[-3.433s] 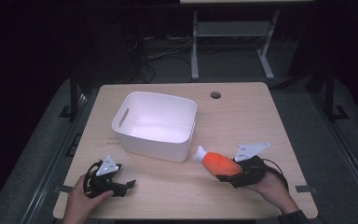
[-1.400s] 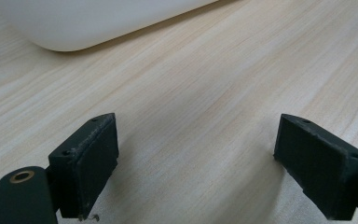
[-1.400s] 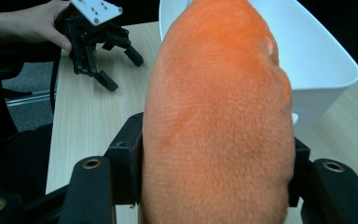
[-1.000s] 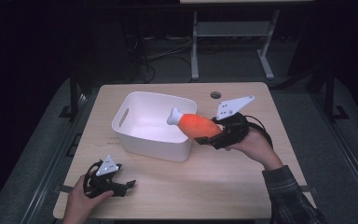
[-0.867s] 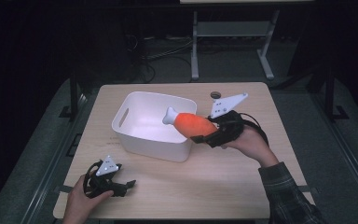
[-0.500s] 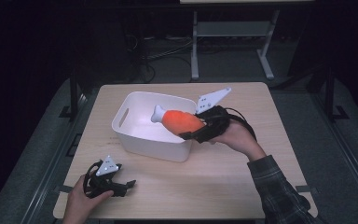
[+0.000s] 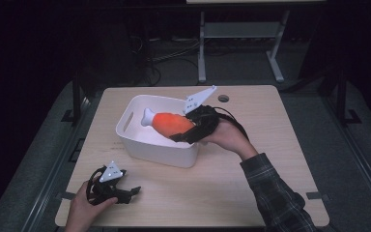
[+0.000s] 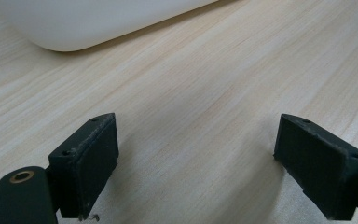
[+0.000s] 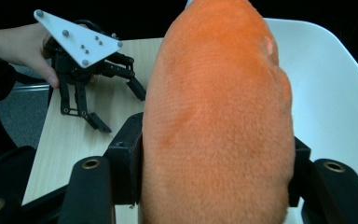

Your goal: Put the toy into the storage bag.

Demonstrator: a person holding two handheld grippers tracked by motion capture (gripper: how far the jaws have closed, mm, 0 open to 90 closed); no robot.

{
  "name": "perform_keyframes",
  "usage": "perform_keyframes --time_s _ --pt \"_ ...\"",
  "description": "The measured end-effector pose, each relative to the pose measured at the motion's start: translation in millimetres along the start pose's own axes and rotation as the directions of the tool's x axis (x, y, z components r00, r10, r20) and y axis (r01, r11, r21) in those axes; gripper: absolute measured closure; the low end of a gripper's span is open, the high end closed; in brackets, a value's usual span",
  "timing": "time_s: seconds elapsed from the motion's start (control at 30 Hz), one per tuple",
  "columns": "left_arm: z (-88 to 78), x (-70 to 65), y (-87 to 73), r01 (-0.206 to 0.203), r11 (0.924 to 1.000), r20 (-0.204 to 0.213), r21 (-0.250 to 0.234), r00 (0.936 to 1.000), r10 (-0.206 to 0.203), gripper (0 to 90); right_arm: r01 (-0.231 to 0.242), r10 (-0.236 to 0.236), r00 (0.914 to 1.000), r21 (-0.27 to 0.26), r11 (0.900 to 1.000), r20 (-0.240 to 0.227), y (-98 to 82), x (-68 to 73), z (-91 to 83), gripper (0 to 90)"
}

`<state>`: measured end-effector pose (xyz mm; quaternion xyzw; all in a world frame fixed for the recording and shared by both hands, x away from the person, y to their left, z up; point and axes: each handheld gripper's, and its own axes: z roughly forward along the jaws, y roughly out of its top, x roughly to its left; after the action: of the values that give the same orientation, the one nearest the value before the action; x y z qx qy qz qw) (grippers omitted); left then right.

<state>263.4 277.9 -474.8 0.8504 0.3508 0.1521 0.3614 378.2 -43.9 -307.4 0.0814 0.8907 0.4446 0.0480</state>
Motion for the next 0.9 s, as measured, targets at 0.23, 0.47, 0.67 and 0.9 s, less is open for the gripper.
perform_keyframes --time_s 0.23,0.47,0.67,0.9 --pt "0.1 -0.1 0.0 0.001 1.0 -0.001 -0.001 1.0 -0.001 12.7 0.011 -0.011 0.9997 0.017 1.0 -0.024 11.2 -4.1 19.2 40.5" --pt "0.1 -0.1 0.0 0.001 1.0 -0.001 -0.001 1.0 -0.001 12.7 0.005 -0.004 0.9993 0.026 1.0 -0.036 15.4 -7.2 36.2 40.5" --pt "0.1 -0.1 0.0 0.001 1.0 -0.001 -0.001 1.0 -0.001 12.7 0.001 0.001 0.9994 0.054 0.999 -0.033 14.2 -10.8 48.1 40.4" --pt "0.0 0.0 0.0 0.0 1.0 -0.002 0.0 1.0 0.0 12.7 -0.004 0.007 0.999 0.073 0.997 -0.043 13.0 -12.9 57.4 40.1"
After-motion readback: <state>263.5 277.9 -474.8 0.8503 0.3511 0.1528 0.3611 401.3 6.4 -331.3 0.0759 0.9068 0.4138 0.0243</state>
